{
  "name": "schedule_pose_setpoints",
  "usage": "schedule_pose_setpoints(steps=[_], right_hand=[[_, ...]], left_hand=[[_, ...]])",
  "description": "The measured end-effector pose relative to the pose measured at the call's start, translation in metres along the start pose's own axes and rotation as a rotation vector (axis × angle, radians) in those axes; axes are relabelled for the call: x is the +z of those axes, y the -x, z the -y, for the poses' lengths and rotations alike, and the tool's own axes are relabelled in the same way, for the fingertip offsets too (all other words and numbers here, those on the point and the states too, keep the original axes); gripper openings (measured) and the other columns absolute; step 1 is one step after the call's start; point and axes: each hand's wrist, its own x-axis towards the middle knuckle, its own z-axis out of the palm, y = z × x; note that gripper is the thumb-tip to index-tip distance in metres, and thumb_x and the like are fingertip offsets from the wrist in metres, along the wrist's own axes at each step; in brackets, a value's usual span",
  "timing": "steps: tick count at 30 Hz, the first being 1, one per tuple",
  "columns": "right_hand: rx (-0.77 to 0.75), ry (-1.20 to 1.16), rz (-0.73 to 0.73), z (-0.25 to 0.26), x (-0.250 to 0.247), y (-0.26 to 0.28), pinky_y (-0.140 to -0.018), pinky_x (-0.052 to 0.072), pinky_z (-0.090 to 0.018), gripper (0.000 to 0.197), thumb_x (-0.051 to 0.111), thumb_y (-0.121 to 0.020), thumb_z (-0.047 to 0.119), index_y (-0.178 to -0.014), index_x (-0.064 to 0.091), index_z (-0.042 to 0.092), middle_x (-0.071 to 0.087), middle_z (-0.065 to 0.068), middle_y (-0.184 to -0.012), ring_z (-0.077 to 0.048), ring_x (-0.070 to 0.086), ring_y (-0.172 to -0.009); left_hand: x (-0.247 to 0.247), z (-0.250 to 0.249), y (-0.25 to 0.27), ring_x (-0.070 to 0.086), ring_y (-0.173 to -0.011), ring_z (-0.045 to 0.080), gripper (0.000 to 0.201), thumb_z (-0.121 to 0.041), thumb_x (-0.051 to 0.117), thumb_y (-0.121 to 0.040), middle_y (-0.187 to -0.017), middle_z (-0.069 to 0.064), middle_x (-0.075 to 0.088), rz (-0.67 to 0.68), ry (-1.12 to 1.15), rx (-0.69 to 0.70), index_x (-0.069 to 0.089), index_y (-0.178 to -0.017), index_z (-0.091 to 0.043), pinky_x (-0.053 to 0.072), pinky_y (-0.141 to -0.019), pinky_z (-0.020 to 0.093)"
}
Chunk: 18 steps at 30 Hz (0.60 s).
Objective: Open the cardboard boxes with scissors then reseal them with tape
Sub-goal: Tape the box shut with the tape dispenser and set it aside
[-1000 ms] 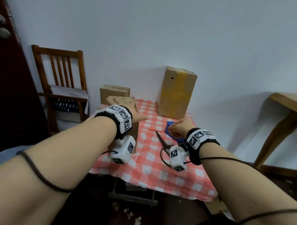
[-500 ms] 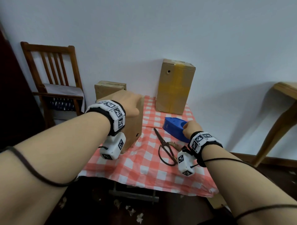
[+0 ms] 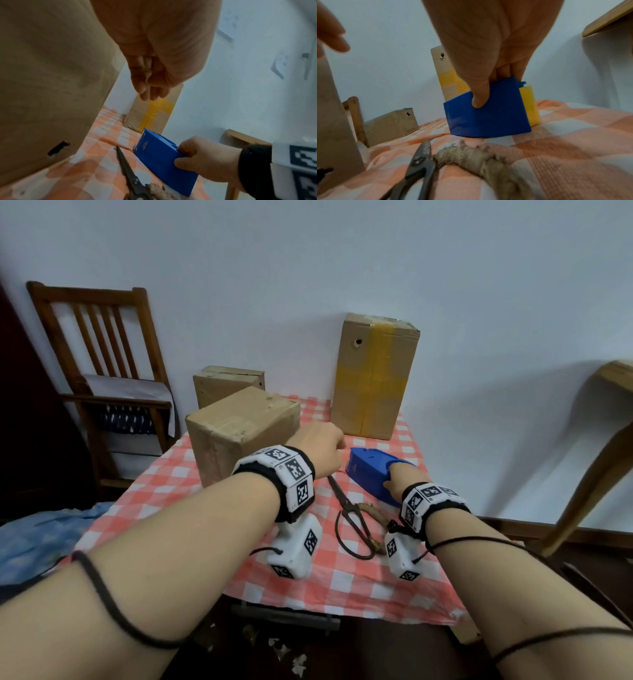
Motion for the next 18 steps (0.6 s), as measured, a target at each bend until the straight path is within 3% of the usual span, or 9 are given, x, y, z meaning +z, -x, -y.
schedule_pose_setpoints(steps=[4,7,8,10,12,14,15,17,18], right_hand=[[0.012,-0.318,-0.143,-0.011,-0.017,0.011,-0.06,0.038,-0.027,0.013,0.045,-0.093,0.013,-0.096,0.055,0.006,0.059,-0.019,-0.102,-0.028,0.051,-0.083],[0.085,-0.78,-0.281,-0.02,-0.038,0.03,-0.07,0.034,-0.026,0.032,0.046,-0.096,0.029,-0.096,0.064,0.002,0.054,-0.013,-0.092,-0.024,0.045,-0.082],[0.108,-0.923,-0.308,-0.02,-0.043,0.038,-0.071,0.034,-0.029,0.04,0.048,-0.095,0.039,-0.085,0.062,0.003,0.055,-0.013,-0.088,-0.026,0.047,-0.08],[0.14,-1.099,-0.328,-0.019,-0.05,0.053,-0.069,0.039,-0.033,0.05,0.055,-0.087,0.053,-0.069,0.06,0.006,0.059,-0.013,-0.075,-0.029,0.053,-0.071],[0.132,-1.169,-0.301,-0.017,-0.052,0.064,-0.063,0.042,-0.033,0.05,0.062,-0.081,0.056,-0.068,0.061,0.008,0.06,-0.012,-0.069,-0.027,0.055,-0.061],[0.115,-1.19,-0.281,-0.016,-0.054,0.072,-0.058,0.042,-0.029,0.047,0.063,-0.082,0.053,-0.07,0.061,0.008,0.06,-0.01,-0.067,-0.024,0.054,-0.056],[0.107,-1.187,-0.287,-0.016,-0.055,0.075,-0.056,0.041,-0.028,0.045,0.062,-0.084,0.052,-0.07,0.06,0.009,0.06,-0.009,-0.067,-0.022,0.054,-0.056],[0.089,-1.175,-0.298,-0.016,-0.058,0.08,-0.057,0.041,-0.027,0.046,0.059,-0.086,0.052,-0.07,0.06,0.009,0.06,-0.008,-0.068,-0.021,0.054,-0.056],[0.078,-1.162,-0.297,-0.016,-0.059,0.081,-0.058,0.041,-0.027,0.046,0.058,-0.086,0.053,-0.07,0.06,0.009,0.061,-0.009,-0.069,-0.021,0.054,-0.057]], left_hand=[[0.003,0.003,0.001,0.064,-0.101,0.029,0.034,-0.001,0.043,-0.09,-0.112,0.012,0.068,-0.049,0.191,-0.163,0.07,-0.111,-0.006,0.052,-0.091,0.038],[0.007,0.004,-0.005,0.066,-0.085,0.034,0.026,-0.004,0.039,-0.093,-0.094,0.019,0.067,-0.054,0.442,-0.286,0.064,-0.096,0.002,0.057,-0.077,0.043],[0.008,0.003,-0.007,0.064,-0.076,0.032,0.024,-0.007,0.038,-0.095,-0.087,0.017,0.065,-0.04,0.556,-0.339,0.06,-0.089,0.001,0.056,-0.068,0.039],[0.007,-0.006,-0.006,0.051,-0.058,0.025,0.024,-0.018,0.035,-0.098,-0.074,0.014,0.054,-0.003,0.811,-0.466,0.05,-0.089,-0.001,0.042,-0.053,0.028],[0.002,-0.015,-0.002,0.044,-0.054,0.022,0.039,-0.037,0.031,-0.1,-0.072,0.014,0.049,0.06,0.997,-0.549,0.045,-0.096,-0.001,0.035,-0.046,0.023],[0.0,-0.018,-0.001,0.05,-0.058,0.023,0.069,-0.061,0.024,-0.096,-0.077,0.016,0.055,0.166,1.112,-0.573,0.05,-0.093,0.004,0.042,-0.05,0.023],[0.0,-0.018,-0.001,0.055,-0.062,0.024,0.082,-0.07,0.022,-0.092,-0.081,0.017,0.06,0.222,1.142,-0.564,0.053,-0.091,0.006,0.048,-0.062,0.026],[-0.002,-0.017,0.0,0.061,-0.073,0.026,0.089,-0.076,0.023,-0.087,-0.085,0.018,0.066,0.278,1.165,-0.544,0.059,-0.092,0.005,0.048,-0.085,0.033],[-0.005,-0.017,0.003,0.06,-0.074,0.025,0.084,-0.074,0.028,-0.088,-0.084,0.016,0.066,0.286,1.172,-0.543,0.061,-0.092,0.003,0.046,-0.084,0.031]])
